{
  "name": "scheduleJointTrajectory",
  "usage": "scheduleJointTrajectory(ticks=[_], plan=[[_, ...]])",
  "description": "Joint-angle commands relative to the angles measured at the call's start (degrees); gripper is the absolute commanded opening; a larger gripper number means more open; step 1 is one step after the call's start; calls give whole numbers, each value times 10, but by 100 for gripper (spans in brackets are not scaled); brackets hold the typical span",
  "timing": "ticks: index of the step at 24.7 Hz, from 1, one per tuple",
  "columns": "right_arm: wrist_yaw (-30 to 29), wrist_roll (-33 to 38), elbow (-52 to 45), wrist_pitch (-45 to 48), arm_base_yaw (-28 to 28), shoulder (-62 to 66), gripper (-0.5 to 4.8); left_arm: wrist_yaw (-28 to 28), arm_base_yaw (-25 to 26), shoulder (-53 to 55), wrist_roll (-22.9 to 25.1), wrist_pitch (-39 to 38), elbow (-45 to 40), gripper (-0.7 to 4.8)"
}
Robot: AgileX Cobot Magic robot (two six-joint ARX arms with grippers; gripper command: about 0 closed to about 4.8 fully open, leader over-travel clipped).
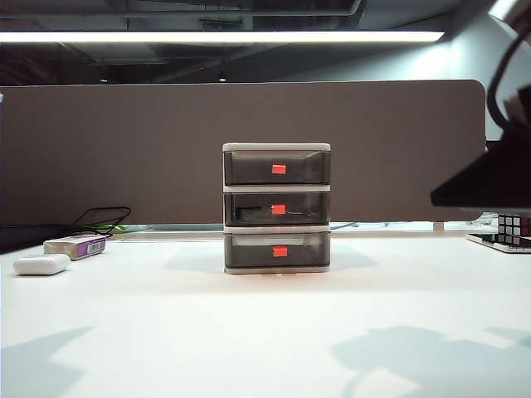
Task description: Open the second layer of the drawer on the table, pick up the transparent tape on the table and put it in, and finally close the drawer.
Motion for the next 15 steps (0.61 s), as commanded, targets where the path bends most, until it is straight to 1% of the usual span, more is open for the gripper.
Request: scheduleJointTrajectory(ticks=[1,5,8,10,13,14,15], plan=[[1,6,-19,35,0,-21,-5,3,1,0,3,23,-13,-5],[12,7,-21,13,-2,-44,-5,2,1,0,3,25,-30,-5],[12,2,-21,13,-19,-65,-5,-33,1,0,11,13,-35,-5],[9,1,-21,6,-38,-81,-5,-38,2,0,21,17,-35,-5],[-13,-2,-21,-18,-78,-104,-5,-36,3,0,36,18,-35,-5],[-33,-5,-21,-36,-108,-120,-5,-32,5,0,50,17,-35,-5],[-42,-8,-21,-43,-123,-128,-5,-32,9,0,52,17,-35,-5]])
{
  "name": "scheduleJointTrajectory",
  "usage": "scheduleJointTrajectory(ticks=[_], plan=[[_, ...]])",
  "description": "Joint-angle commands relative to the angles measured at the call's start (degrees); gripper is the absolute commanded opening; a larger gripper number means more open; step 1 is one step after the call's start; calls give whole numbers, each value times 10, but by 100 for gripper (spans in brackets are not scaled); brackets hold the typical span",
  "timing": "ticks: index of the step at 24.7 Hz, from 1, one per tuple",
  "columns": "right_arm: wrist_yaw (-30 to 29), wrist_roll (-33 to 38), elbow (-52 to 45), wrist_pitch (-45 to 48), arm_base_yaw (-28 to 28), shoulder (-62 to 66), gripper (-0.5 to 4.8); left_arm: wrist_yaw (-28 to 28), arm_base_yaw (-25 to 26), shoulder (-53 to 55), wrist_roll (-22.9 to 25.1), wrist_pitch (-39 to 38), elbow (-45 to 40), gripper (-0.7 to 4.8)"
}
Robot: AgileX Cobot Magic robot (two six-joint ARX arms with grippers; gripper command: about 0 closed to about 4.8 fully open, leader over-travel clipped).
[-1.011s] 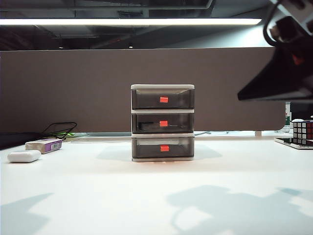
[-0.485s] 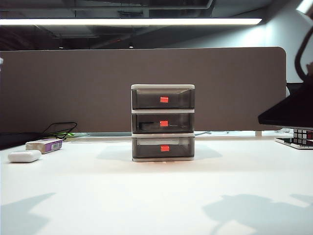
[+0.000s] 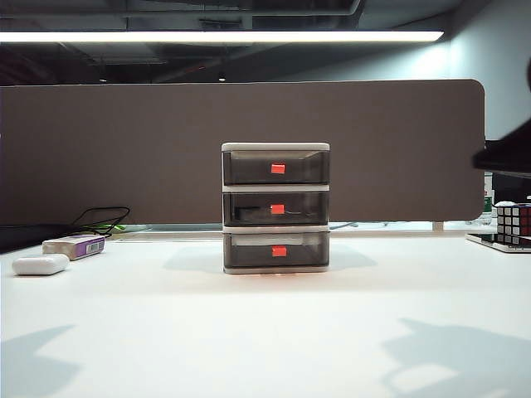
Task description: Open the second layer of the drawer on the table, pick up the transparent tape on the table and put it in, and finally close the drawer.
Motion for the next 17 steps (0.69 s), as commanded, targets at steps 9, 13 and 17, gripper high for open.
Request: scheduleJointTrajectory(ticks=[9,13,17], plan=[[-105,-17,-3,-65,-161,-97,-5,108,120,0,43,10,1,-5],[-130,-17,-3,-113,-202,-144,-5,205,211,0,43,10,1,-5],[-130,-17,-3,-187,-224,-234,-5,345,355,0,23,20,1,-5]])
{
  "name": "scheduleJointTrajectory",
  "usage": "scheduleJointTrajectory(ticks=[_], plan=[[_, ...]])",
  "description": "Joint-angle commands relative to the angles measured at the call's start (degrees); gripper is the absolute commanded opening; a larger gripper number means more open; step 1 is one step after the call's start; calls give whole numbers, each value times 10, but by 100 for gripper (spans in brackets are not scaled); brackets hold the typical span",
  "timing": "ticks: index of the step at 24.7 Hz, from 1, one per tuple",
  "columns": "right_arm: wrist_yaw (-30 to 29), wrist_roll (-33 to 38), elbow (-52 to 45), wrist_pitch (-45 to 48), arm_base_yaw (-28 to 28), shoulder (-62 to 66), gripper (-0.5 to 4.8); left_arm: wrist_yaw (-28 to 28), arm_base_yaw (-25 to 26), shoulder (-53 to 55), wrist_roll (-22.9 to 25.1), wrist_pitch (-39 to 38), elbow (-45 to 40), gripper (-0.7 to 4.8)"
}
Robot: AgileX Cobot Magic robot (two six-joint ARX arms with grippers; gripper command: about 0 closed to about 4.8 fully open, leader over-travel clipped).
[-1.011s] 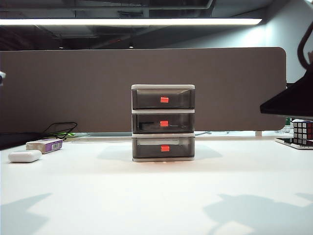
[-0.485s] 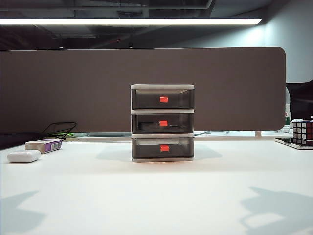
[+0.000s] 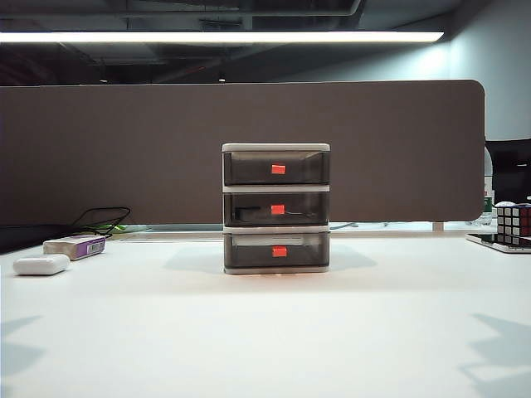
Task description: Open the second layer of the drawer on the table, pick up the transparent tape on the table and put it in, and finally close the drawer.
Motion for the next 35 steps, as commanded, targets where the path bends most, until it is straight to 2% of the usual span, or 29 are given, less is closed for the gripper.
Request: scheduleJointTrajectory(ticks=[1,4,6,8,14,15,18,25,35], plan=[[-1,-1,-3,-59,-5,-67,-5,100,89,0,-23,20,1,-5],[0,-2,-3,-88,-6,-80,-5,132,143,0,-29,29,1,-5],[2,-3,-3,-109,-5,-80,-5,140,177,0,-49,33,1,-5],[3,-3,-3,-115,-5,-80,-5,134,193,0,-47,33,1,-5],[72,-3,-3,-112,-5,-80,-5,98,196,0,-47,30,1,-5],[101,-3,-3,-110,-5,-80,-5,97,196,0,-47,30,1,-5],[133,-3,-3,-100,-5,-80,-5,103,196,0,-48,29,1,-4],[135,-2,-3,-41,-4,-80,-5,105,196,0,-47,29,1,-4],[135,-2,-3,-43,-4,-80,-5,105,196,0,-47,29,1,-4]])
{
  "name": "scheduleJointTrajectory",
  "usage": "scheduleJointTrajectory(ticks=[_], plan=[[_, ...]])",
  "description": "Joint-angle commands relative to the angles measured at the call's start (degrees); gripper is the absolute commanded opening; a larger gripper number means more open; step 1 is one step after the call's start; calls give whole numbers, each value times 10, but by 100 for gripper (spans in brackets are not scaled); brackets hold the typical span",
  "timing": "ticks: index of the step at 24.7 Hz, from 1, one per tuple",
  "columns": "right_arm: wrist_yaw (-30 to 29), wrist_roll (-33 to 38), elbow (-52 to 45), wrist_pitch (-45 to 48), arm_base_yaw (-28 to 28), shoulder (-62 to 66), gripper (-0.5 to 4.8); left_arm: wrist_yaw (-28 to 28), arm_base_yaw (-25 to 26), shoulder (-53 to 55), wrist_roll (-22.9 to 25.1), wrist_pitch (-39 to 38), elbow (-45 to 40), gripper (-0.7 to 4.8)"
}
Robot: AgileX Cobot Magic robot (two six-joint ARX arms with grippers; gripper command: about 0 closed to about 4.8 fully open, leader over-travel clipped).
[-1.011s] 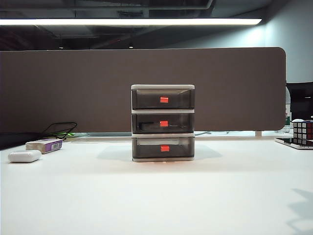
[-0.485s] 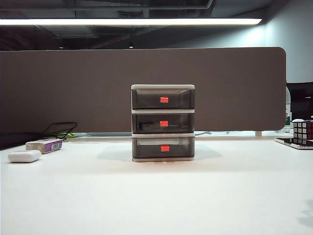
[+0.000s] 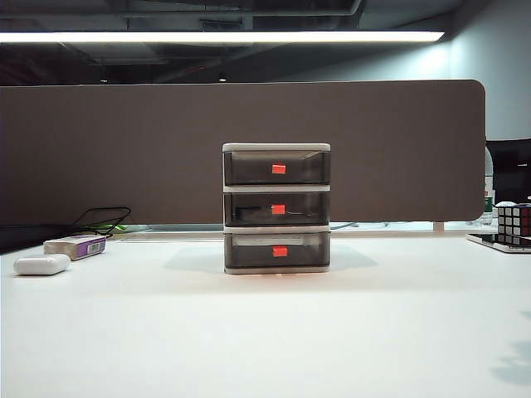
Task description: Open the second layer of the drawer on the table, pick up the transparent tape on the table and put it in, and finally close the drawer.
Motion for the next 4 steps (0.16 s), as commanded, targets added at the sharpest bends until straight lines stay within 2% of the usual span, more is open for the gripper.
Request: scheduleJointTrajectory(ticks=[1,4], plan=[[3,-2,-3,7,0,-1,-5,3,0,0,0,7,1,-4],[3,-2,-3,8,0,-1,-5,3,0,0,0,7,1,-4]])
